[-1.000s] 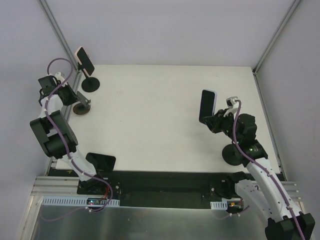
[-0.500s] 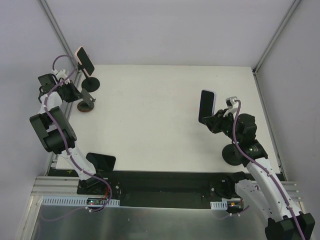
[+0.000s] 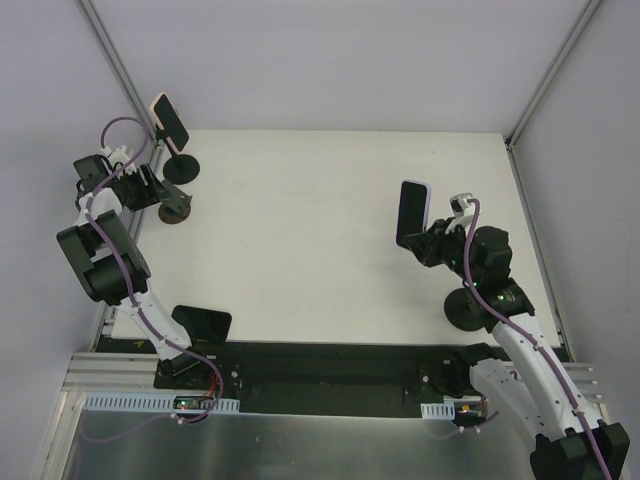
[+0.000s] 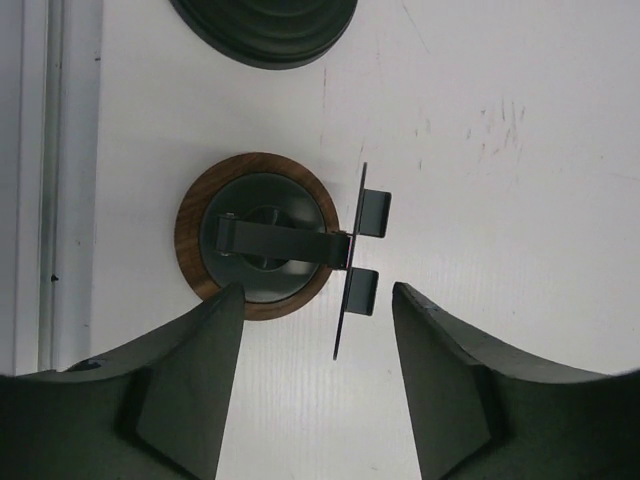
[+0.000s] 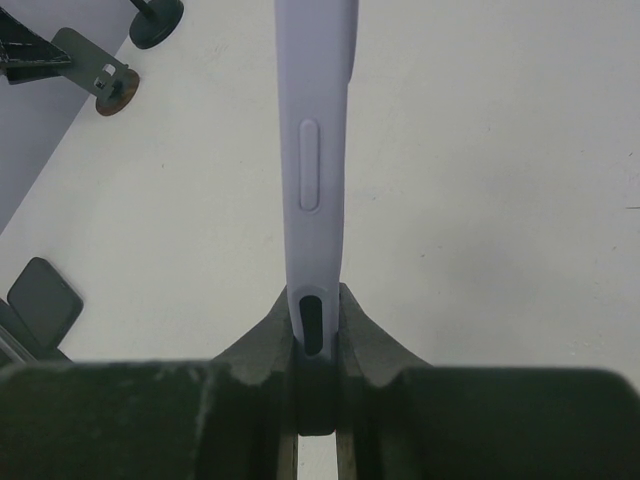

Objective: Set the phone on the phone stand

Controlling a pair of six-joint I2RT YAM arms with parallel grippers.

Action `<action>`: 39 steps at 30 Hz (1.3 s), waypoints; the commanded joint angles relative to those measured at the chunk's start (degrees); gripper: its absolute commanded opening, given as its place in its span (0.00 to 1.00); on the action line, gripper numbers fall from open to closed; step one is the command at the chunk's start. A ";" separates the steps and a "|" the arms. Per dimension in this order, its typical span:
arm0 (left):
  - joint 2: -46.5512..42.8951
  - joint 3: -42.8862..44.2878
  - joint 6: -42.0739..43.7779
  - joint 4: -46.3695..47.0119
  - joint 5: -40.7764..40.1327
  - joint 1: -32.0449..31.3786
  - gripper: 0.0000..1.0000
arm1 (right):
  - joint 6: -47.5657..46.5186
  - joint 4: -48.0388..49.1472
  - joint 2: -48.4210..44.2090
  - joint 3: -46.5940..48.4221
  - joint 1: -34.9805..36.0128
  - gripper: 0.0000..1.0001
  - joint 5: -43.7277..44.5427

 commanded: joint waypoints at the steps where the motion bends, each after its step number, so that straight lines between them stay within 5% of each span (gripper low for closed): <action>1: -5.88 -2.05 -3.41 3.54 -4.37 0.02 0.65 | -0.37 6.27 -0.17 2.51 -0.17 0.01 -0.93; 3: -8.00 -2.49 -5.94 3.54 -10.42 -0.59 0.77 | -0.20 6.36 0.18 2.51 -0.17 0.01 -0.84; 8: -15.91 -0.92 -19.13 -6.88 -30.62 -3.05 0.76 | 0.59 6.36 0.79 2.69 -0.17 0.01 -0.49; 12: -23.80 -3.98 -28.98 -10.60 -52.14 -12.78 0.74 | 1.03 6.44 2.02 2.86 -0.17 0.01 -0.05; 15: -28.64 -6.97 -28.65 -8.35 -51.50 -23.16 0.75 | 1.30 6.27 3.78 4.18 -0.17 0.01 -1.70; 18: -32.69 -11.97 -23.22 1.65 -26.43 -29.15 0.75 | 1.04 6.35 5.63 5.67 -0.17 0.01 -6.78; 19: -33.14 -14.77 -21.54 10.04 -7.99 -30.20 0.75 | 0.34 6.53 6.24 6.20 -0.17 0.01 -9.42; 20: -33.40 -15.41 -20.39 15.78 2.20 -32.30 0.75 | 0.07 7.84 7.29 6.90 -0.08 0.01 -12.67; 23: -33.32 -13.40 -14.34 19.63 25.41 -41.59 0.77 | 1.03 12.66 9.05 7.08 1.23 0.01 -25.07; 26: -31.39 -9.97 -11.86 19.27 37.67 -46.72 0.80 | -0.88 13.48 10.28 7.96 5.97 0.01 -31.68; 32: -25.76 -3.91 -17.83 19.09 42.91 -52.62 0.79 | -5.20 8.21 15.03 12.44 13.62 0.01 -37.48; 39: -23.74 -2.58 -20.38 18.66 48.26 -55.79 0.65 | -7.40 5.04 15.74 14.03 16.26 0.01 -37.66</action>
